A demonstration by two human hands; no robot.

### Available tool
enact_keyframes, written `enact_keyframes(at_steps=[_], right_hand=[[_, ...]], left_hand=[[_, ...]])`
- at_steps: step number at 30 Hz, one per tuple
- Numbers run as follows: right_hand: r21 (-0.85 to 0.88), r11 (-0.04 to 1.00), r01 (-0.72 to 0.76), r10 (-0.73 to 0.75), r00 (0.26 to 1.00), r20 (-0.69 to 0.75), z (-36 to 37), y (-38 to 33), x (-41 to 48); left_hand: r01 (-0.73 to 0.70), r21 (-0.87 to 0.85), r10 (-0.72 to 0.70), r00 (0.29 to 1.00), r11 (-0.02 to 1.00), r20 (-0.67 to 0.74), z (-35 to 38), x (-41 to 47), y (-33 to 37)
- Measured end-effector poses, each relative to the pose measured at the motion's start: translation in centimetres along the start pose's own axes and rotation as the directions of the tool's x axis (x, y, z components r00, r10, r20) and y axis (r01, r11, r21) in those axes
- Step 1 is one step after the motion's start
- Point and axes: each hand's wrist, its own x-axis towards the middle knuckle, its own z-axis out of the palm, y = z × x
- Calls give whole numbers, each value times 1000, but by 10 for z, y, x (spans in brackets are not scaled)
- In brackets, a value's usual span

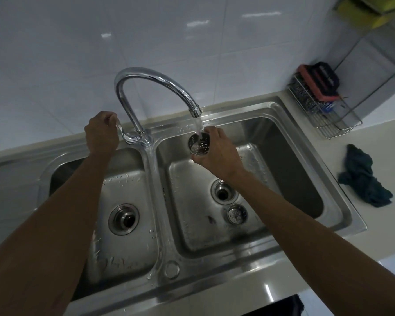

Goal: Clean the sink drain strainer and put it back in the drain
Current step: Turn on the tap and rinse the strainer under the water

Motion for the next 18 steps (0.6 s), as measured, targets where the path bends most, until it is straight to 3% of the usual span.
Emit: enact_keyframes(at_steps=[5, 9, 12, 16, 18], right_hand=[[19, 1000, 14, -14, 1000, -17, 3, -7, 2], [46, 998, 50, -53, 997, 63, 8, -10, -6], [72, 995, -64, 65, 998, -11, 4, -8, 0], [50, 999, 6, -10, 998, 67, 9, -10, -11], [84, 995, -52, 48, 997, 55, 7, -9, -13]], left_hand=[[-11, 16, 11, 999, 1000, -38, -1, -16, 7], [-12, 117, 25, 994, 993, -105, -15, -22, 21], [-87, 78, 97, 986, 993, -139, -28, -17, 44], [-156, -23, 150, 974, 987, -167, -38, -19, 75], [-171, -54, 160, 974, 984, -159, -40, -27, 81]])
